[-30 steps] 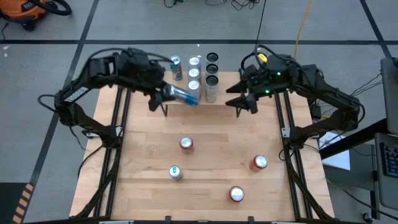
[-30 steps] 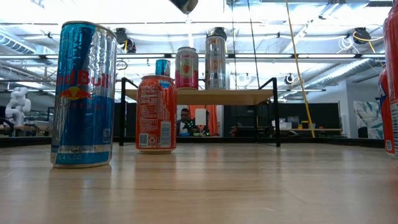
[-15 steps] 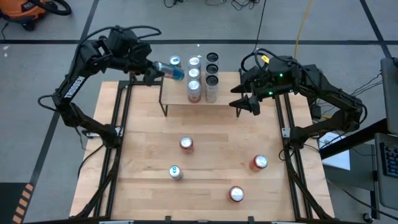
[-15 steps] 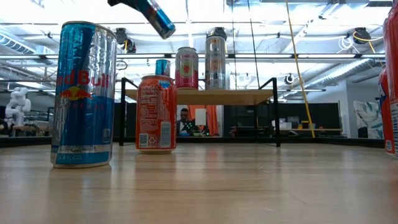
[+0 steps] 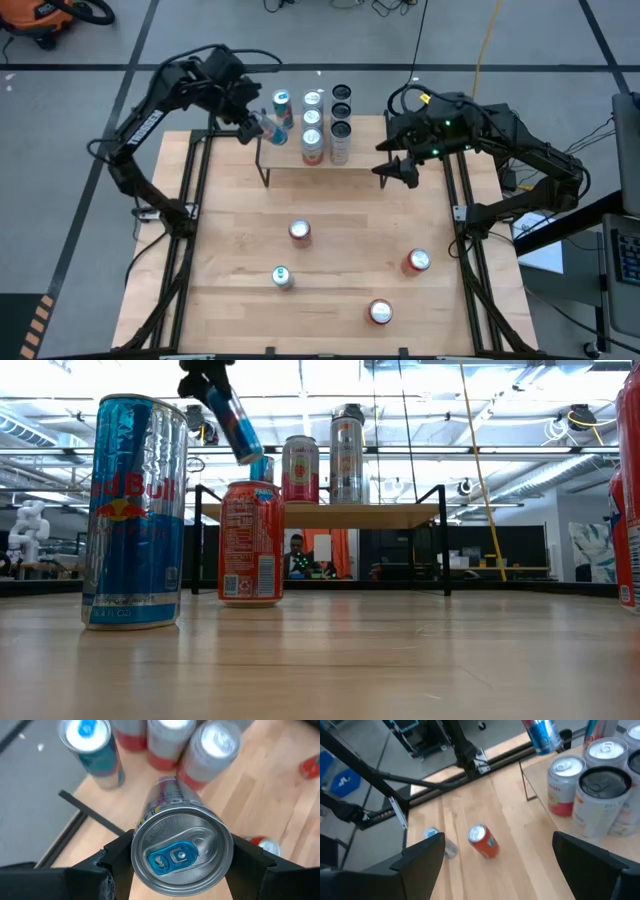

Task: Place canned beverage on shelf
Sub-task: Put the top blue soda can aligned with the other blue soda can on the shelf

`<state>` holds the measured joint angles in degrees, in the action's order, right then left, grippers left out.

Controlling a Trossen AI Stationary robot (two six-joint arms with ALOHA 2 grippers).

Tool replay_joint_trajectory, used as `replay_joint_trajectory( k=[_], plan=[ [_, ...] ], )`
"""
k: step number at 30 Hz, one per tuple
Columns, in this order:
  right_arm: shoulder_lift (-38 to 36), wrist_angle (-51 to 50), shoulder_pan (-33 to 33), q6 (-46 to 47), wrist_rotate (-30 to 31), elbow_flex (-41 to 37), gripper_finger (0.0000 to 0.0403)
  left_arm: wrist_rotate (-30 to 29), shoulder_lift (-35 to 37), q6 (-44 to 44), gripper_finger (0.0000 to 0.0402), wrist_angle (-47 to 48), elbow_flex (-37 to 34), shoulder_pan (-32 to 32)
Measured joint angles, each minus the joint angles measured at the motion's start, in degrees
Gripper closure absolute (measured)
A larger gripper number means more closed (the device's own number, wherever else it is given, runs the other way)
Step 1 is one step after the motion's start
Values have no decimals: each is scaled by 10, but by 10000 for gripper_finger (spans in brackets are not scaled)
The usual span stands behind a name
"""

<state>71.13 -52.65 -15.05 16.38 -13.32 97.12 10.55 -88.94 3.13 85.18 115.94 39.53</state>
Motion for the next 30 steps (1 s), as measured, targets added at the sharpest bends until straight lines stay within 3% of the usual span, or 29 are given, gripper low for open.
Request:
replay_joint_trajectory(
  k=[13, 30],
  plan=[
    [0, -34, 0, -28, -1, 0, 55, 8, -95, 2, 164, 31, 0, -1],
    [0, -42, 0, -66, 0, 0, 55, -53, -103, 2, 164, 26, 0, -3]
  ],
)
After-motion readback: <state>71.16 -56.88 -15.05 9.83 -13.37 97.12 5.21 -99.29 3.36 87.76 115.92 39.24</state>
